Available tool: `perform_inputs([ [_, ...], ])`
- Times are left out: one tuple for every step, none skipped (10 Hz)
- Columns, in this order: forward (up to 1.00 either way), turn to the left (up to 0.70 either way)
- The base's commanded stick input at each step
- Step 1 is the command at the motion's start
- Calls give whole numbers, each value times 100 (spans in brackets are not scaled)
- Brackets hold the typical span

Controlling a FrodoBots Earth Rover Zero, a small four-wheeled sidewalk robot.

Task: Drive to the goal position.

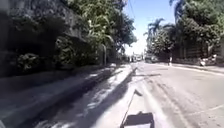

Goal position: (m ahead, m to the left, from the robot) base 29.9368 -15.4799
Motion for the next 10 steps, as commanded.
perform_inputs([
  [100,-15],
  [100,0],
  [100,0],
  [100,0],
  [100,0],
  [100,0],
  [100,-10],
  [100,-32],
  [100,-38],
  [100,-38],
])
